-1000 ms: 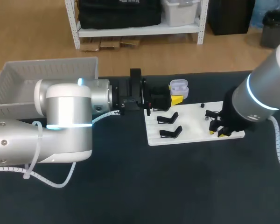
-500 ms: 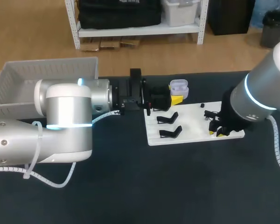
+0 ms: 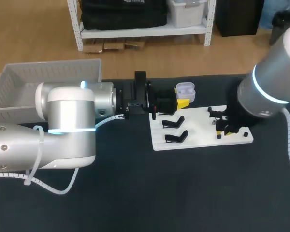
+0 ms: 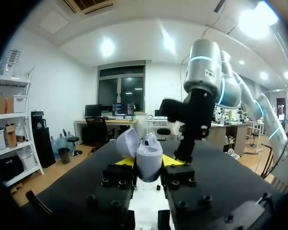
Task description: Pick up each earbud case from the left stands, insert the matching earbuds, close the lid, and place the case in the box.
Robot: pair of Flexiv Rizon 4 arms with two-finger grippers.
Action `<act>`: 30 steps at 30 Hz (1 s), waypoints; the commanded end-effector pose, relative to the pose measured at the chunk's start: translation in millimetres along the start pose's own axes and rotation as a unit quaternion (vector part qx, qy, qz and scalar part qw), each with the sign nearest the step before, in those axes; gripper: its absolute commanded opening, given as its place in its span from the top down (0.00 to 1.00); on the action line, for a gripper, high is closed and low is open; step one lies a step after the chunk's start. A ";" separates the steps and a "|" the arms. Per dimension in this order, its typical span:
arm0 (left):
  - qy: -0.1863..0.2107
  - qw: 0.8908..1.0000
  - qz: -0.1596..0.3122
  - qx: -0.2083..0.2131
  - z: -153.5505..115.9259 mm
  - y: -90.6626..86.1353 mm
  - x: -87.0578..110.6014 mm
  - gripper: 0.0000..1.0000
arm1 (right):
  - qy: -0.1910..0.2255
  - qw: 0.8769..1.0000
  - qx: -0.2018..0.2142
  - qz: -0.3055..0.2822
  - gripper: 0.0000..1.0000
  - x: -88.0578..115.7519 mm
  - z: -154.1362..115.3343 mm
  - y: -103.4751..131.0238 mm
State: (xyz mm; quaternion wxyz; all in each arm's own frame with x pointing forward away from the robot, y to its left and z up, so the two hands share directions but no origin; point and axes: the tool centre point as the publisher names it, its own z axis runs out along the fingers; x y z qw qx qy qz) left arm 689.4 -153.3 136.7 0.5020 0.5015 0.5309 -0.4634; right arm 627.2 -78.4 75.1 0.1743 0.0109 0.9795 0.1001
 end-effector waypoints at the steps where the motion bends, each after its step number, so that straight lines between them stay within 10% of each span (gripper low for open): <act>1: -0.004 1.000 0.003 -0.004 0.5 -1.3 1.8 1.00 | 0.064 0.996 0.015 -0.057 1.00 -4.5 -65.3 15.7; 13: -0.004 1.000 0.003 -0.004 0.5 -1.3 1.8 1.00 | 0.120 0.971 0.037 -0.204 1.00 -17.5 -142.4 75.3; 30: -0.004 1.000 0.003 -0.004 0.5 -1.3 1.8 1.00 | 0.098 0.962 0.014 -0.256 1.00 -52.4 -119.1 128.1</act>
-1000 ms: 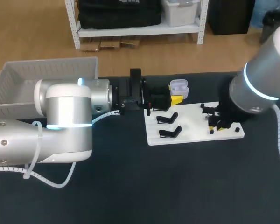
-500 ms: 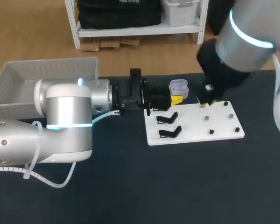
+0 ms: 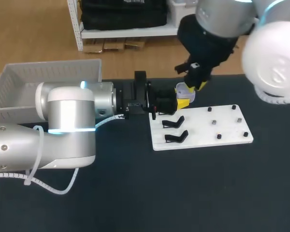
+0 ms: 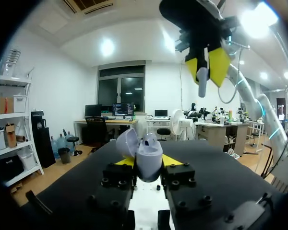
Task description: Pick up each earbud case from the left stands, insert the matching earbuds, close the lid, and place the case in the box.
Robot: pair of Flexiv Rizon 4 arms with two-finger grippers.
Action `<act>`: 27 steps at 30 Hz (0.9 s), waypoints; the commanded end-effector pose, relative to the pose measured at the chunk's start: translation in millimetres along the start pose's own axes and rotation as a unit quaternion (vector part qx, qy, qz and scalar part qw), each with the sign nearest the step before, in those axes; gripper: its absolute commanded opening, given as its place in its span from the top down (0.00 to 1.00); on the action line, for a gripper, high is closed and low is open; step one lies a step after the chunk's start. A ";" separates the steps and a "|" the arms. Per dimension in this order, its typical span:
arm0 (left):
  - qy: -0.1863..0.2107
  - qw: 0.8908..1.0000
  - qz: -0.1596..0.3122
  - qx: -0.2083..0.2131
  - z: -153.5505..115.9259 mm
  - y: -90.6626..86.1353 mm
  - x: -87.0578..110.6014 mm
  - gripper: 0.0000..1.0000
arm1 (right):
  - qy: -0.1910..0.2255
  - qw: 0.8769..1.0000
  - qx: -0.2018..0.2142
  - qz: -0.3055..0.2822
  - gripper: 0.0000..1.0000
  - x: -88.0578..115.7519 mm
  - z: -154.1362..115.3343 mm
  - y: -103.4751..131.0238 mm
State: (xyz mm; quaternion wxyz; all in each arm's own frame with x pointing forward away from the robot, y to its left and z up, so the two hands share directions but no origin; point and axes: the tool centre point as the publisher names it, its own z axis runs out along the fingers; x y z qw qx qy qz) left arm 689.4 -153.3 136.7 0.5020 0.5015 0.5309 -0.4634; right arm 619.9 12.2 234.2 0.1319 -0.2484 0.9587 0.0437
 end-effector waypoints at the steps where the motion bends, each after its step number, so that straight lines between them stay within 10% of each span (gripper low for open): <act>1: -0.004 1.000 0.003 -0.004 0.5 -1.3 1.8 1.00 | 0.031 0.999 -0.007 0.005 1.00 -17.1 12.5 1.1; 27: -0.004 1.000 0.003 -0.004 0.5 -1.3 1.8 1.00 | -0.029 0.998 -0.034 0.033 1.00 -30.1 44.4 -9.2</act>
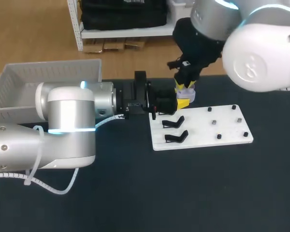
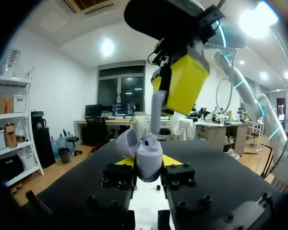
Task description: Pick up each earbud case from the left stands, insert the matching earbuds, close the lid, and place the case in the box.
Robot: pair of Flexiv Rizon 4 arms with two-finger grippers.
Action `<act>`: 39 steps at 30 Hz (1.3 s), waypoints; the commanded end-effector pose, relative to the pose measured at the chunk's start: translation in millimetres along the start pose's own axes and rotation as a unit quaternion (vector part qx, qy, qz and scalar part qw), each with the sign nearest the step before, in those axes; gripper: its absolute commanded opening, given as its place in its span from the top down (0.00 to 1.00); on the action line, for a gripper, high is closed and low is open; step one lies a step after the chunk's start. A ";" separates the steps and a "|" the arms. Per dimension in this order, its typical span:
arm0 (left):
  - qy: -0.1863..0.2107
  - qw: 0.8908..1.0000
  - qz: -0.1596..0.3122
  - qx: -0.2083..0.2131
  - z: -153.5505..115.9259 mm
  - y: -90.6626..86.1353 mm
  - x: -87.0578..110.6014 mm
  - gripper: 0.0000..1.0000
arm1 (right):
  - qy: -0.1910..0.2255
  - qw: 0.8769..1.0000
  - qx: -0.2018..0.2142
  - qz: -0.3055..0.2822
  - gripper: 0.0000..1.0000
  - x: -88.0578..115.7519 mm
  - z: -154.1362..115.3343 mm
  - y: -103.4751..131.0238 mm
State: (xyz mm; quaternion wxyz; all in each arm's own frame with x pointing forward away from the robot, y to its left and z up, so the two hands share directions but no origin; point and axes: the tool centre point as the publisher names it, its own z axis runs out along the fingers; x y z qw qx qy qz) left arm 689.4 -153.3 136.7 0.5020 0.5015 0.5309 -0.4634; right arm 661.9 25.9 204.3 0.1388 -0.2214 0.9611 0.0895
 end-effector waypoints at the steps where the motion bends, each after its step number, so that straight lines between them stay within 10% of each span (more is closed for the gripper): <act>1: -0.004 1.000 0.003 -0.004 0.5 -1.3 1.8 1.00 | -0.011 1.000 0.005 0.000 1.00 3.6 4.7 -1.0; 39: -0.004 1.000 0.003 -0.004 0.5 -1.3 1.8 1.00 | -0.003 1.000 0.010 0.013 1.00 -0.9 20.1 -9.4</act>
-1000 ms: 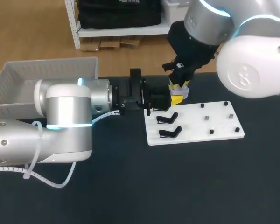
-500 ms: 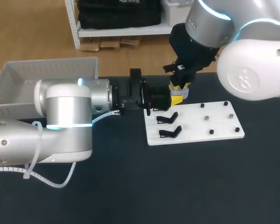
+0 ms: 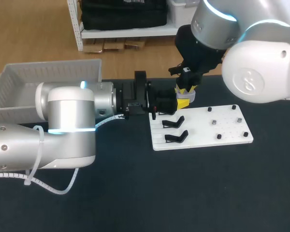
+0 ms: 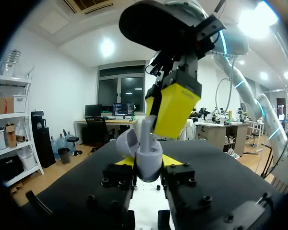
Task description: Pick up each earbud case from the left stands, insert the matching earbuds, close the lid, and place the case in the box.
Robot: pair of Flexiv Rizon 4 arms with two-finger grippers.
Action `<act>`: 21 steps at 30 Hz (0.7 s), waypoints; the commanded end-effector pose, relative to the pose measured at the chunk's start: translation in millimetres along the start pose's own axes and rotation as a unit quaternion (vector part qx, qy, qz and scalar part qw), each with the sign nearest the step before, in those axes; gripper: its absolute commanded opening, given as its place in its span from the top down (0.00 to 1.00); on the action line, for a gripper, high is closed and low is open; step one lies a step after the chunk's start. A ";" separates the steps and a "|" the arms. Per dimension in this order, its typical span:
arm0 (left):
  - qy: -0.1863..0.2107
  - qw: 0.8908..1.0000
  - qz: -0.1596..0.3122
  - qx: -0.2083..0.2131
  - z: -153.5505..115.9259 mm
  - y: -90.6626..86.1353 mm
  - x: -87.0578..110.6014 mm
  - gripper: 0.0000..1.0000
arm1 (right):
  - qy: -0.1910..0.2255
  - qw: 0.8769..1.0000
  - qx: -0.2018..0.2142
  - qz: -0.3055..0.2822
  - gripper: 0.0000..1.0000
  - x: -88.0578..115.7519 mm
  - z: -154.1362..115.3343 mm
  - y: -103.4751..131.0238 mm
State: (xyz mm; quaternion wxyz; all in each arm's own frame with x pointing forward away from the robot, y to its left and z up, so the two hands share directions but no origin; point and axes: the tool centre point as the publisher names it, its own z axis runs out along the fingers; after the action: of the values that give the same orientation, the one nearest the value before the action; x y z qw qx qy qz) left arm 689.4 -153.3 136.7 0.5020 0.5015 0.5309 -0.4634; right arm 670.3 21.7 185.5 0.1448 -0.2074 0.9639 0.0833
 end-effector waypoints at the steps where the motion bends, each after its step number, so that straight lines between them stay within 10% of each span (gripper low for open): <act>1: -0.004 1.000 0.003 -0.004 0.5 -1.3 1.8 1.00 | 0.003 1.000 0.001 0.001 1.00 -0.9 1.9 0.1; 18: -0.004 1.000 0.003 -0.004 0.5 -1.3 1.8 1.00 | 0.013 1.000 0.014 -0.004 1.00 3.7 10.3 0.3; 21: -0.004 1.000 0.003 -0.004 0.5 -1.3 1.8 1.00 | 0.012 1.000 0.017 -0.003 0.71 3.4 9.1 -1.1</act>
State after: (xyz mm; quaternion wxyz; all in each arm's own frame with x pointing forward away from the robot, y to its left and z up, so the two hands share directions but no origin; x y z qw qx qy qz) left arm 689.3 -153.2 136.2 0.5018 0.5016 0.5309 -0.4633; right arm 670.0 21.3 175.6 0.1356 -0.2103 0.9659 0.0669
